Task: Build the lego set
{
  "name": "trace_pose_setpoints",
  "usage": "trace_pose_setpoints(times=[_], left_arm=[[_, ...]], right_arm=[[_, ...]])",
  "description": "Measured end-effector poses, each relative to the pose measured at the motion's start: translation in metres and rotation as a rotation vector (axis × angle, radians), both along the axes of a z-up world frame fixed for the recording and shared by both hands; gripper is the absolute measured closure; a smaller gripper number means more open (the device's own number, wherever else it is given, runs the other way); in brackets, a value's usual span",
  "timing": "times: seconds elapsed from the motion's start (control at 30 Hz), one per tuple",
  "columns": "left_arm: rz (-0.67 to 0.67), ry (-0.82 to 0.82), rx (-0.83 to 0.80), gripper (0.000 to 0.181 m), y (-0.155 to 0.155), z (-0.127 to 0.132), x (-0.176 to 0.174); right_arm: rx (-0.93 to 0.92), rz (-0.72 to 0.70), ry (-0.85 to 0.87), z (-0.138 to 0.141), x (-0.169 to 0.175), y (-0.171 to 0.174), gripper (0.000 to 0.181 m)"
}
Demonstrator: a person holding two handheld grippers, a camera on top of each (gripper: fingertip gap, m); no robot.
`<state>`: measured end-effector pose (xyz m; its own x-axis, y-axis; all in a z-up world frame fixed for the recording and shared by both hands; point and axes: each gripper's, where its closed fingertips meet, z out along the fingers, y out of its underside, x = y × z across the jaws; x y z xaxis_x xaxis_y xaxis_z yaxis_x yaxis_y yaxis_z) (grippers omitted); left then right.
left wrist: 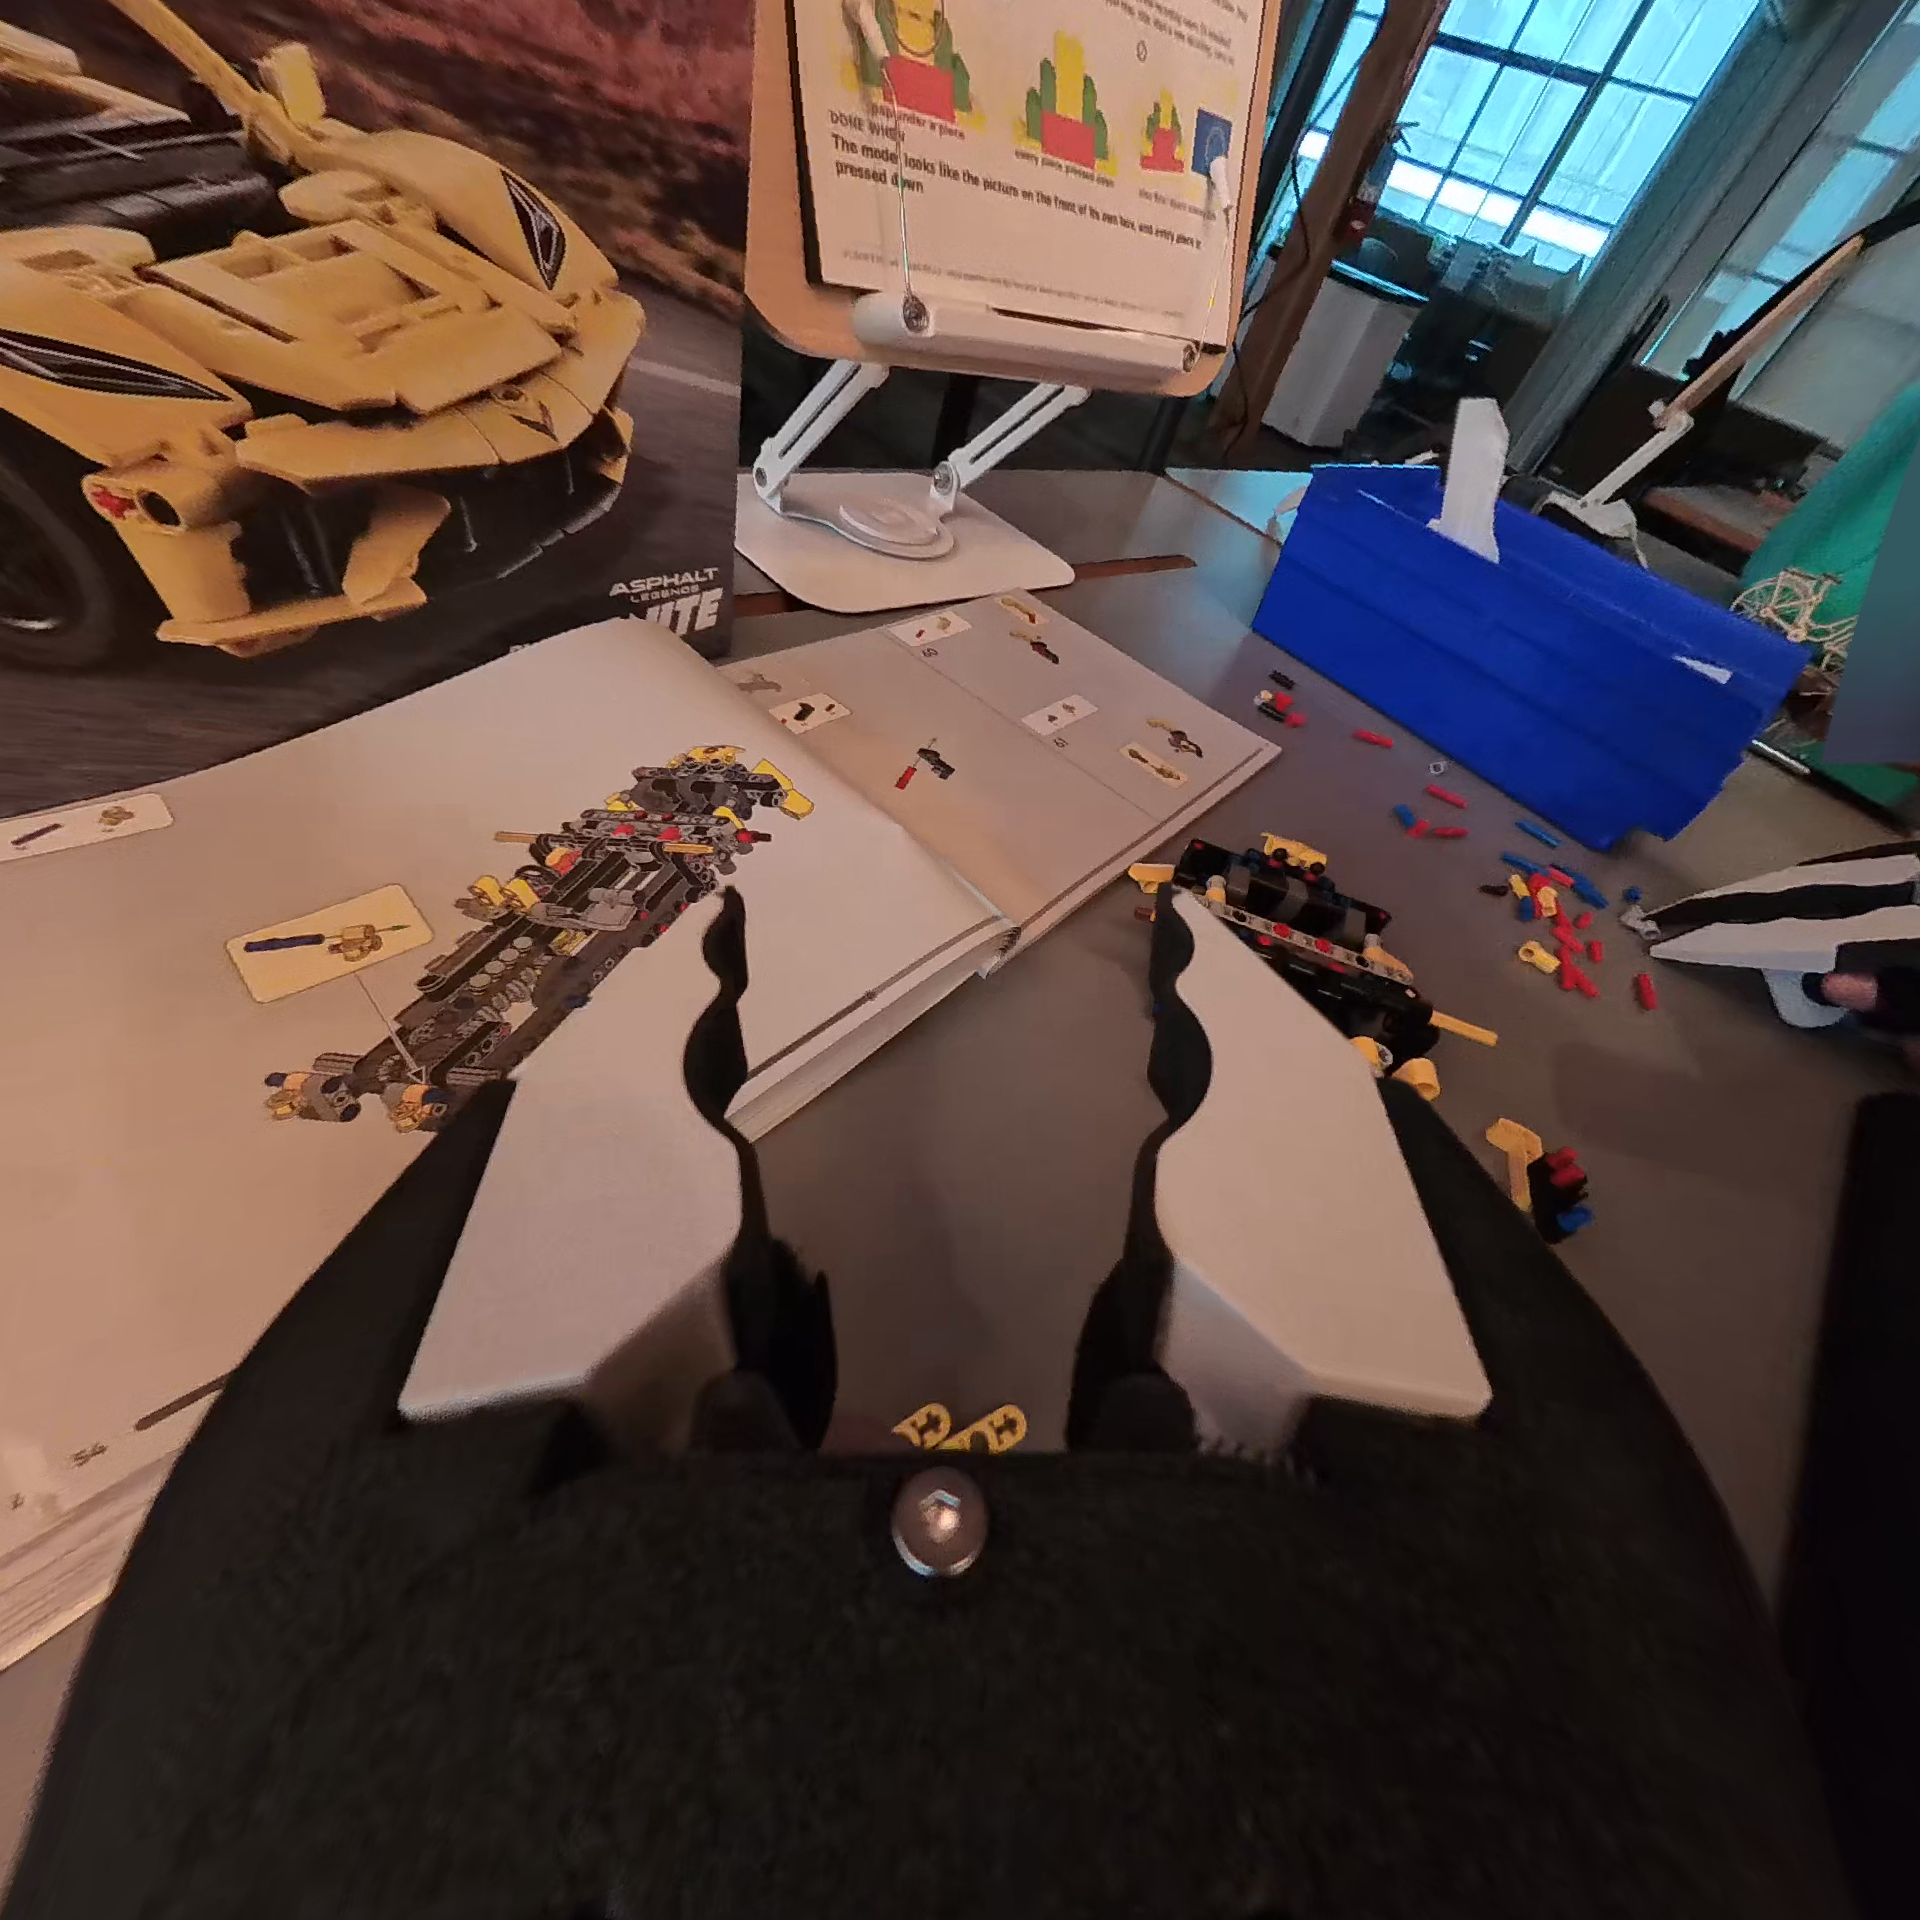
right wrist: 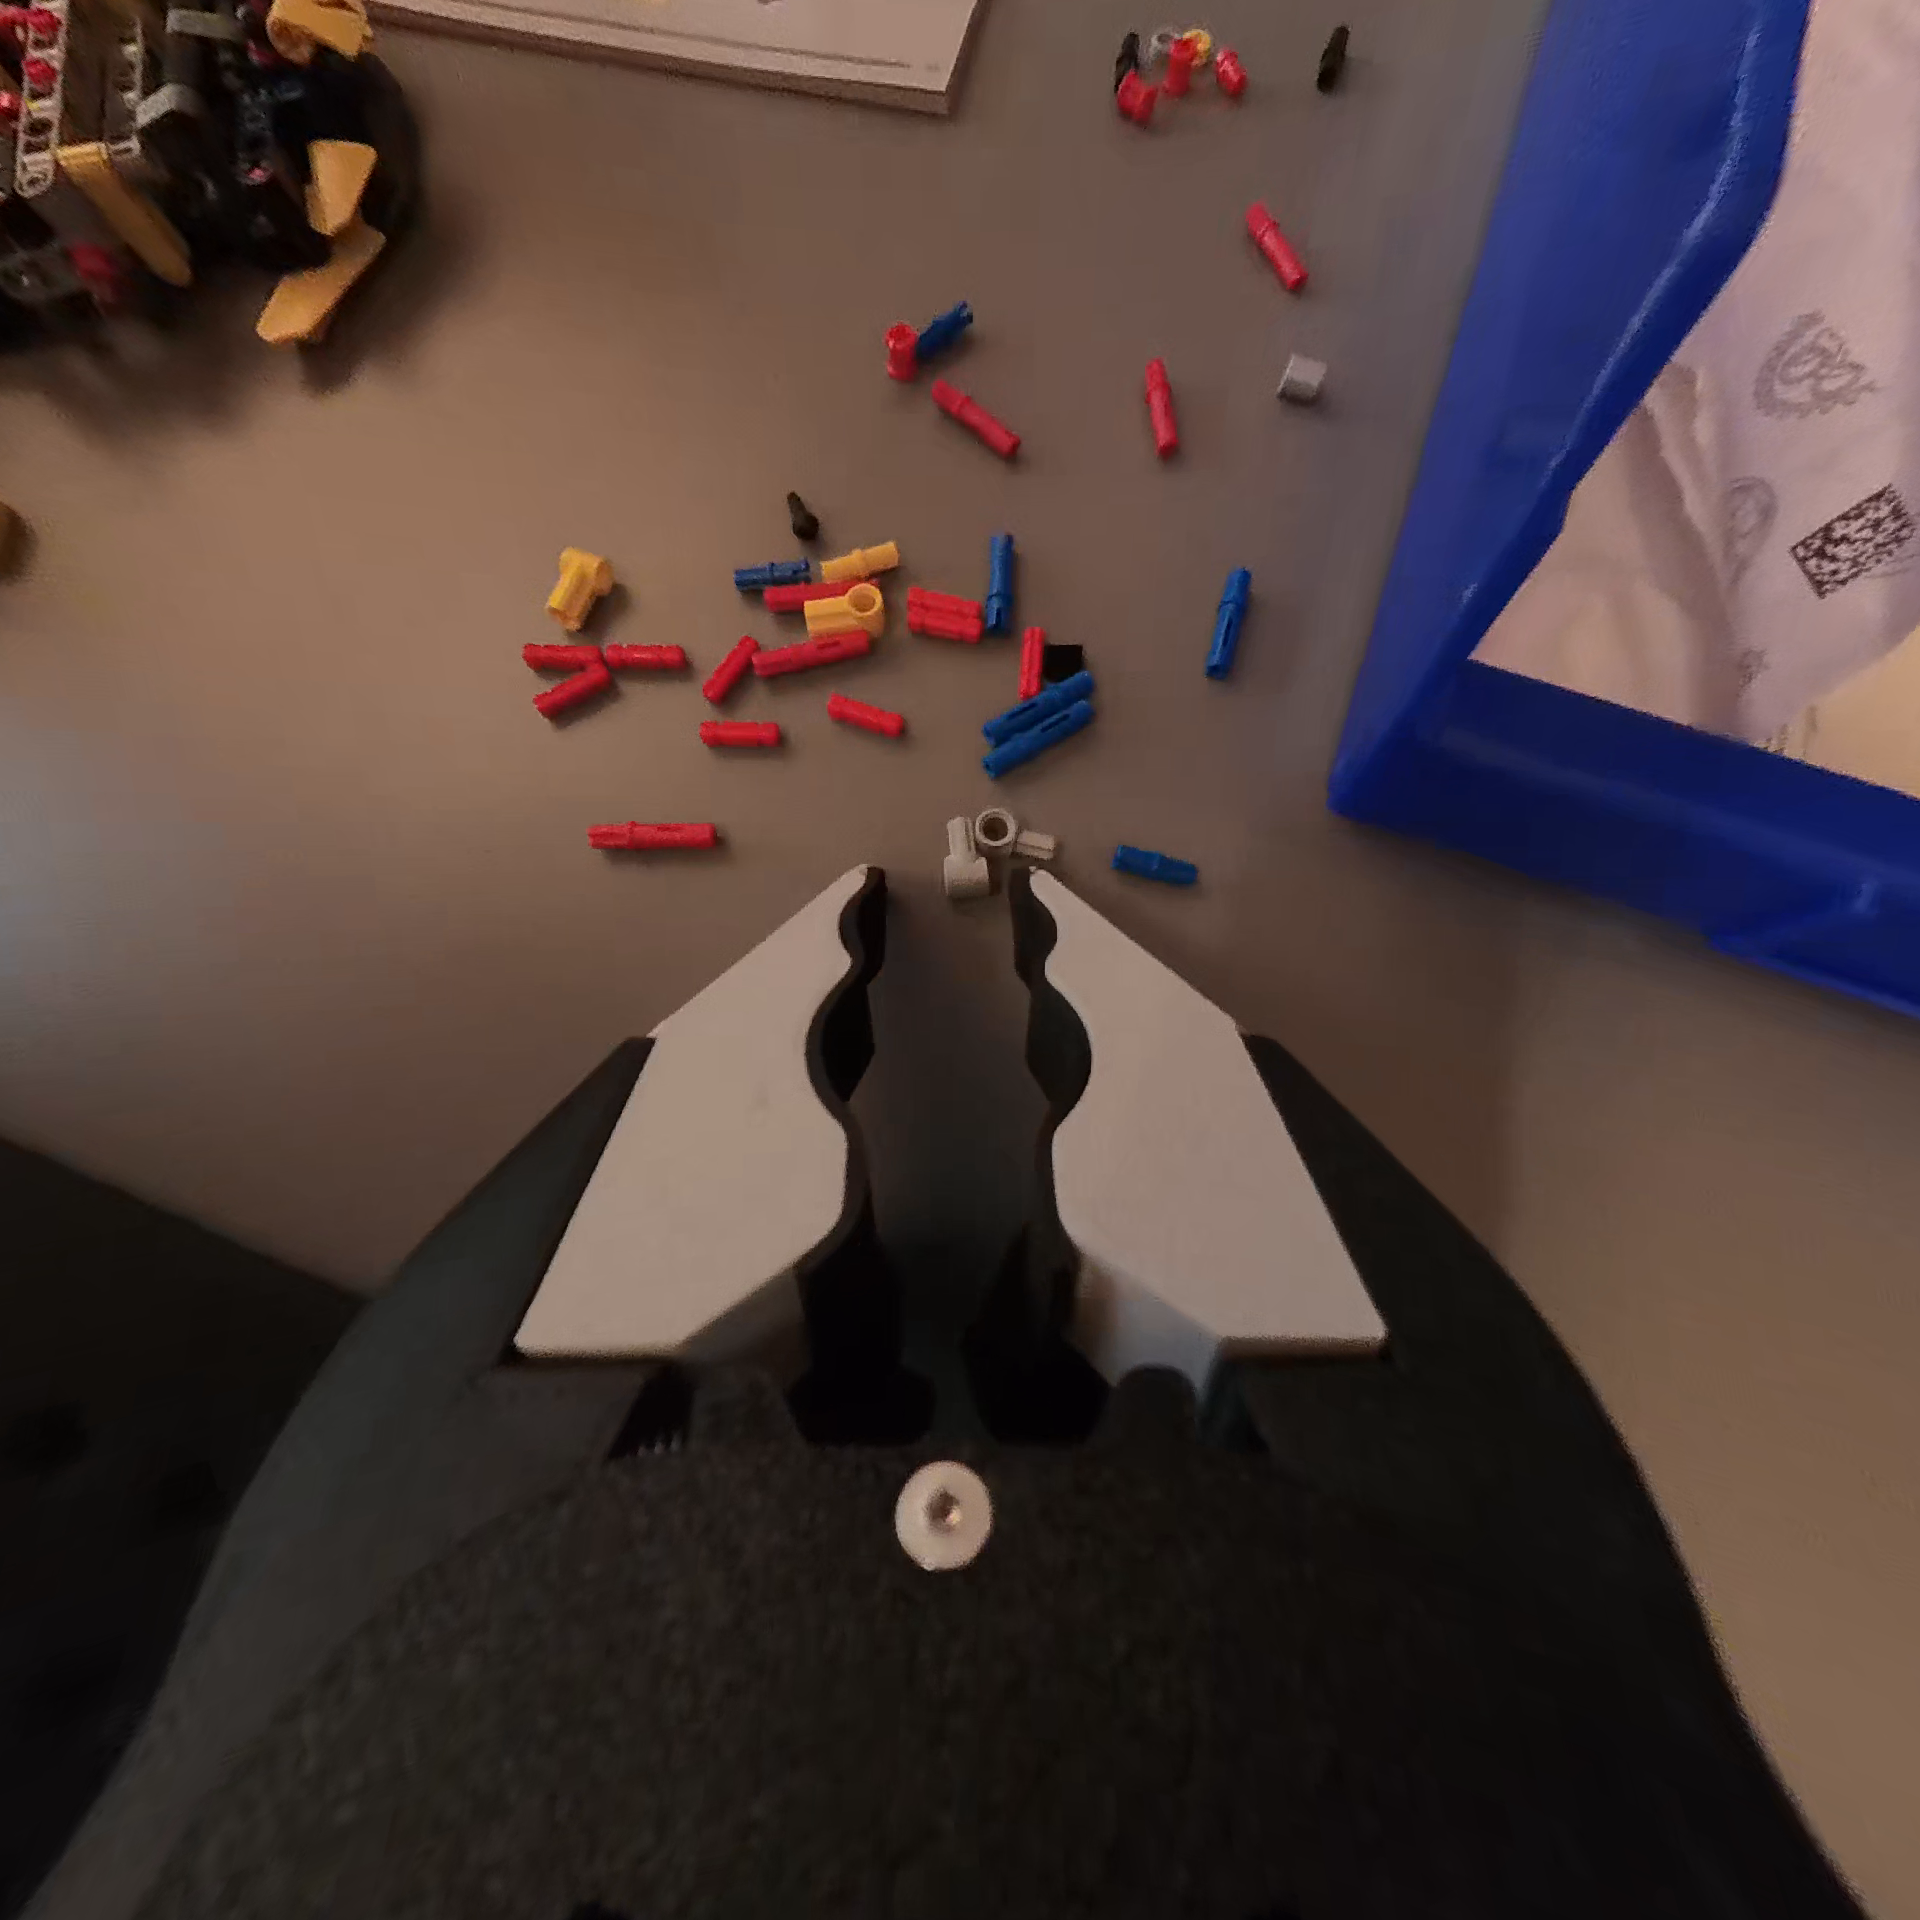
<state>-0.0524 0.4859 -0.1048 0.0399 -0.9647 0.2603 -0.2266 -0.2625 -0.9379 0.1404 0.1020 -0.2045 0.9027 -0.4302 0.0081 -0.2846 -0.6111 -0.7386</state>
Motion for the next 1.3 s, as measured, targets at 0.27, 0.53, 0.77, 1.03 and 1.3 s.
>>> trace_pose_setpoints(times=[0.27,0.53,0.77,1.03,1.3], left_arm=[[0.011,0.079,0.114,0.101,-0.002,-0.014,0.002],[0.015,0.085,0.166,0.101,-0.002,-0.016,0.005],[0.005,0.101,0.235,0.101,-0.007,-0.017,0.005],[-0.015,0.118,0.291,0.102,-0.014,-0.020,0.006],[-0.003,0.111,0.258,0.102,-0.011,-0.018,0.004]], right_arm=[[-0.016,0.050,-0.044,0.000,-0.002,0.008,0.174],[0.084,0.164,-0.053,0.026,-0.024,0.033,0.174],[0.080,0.489,0.056,0.029,-0.104,0.088,0.174],[-0.024,0.581,0.062,0.009,-0.125,0.108,0.174],[-0.068,0.645,0.034,-0.001,-0.129,0.122,0.173]])
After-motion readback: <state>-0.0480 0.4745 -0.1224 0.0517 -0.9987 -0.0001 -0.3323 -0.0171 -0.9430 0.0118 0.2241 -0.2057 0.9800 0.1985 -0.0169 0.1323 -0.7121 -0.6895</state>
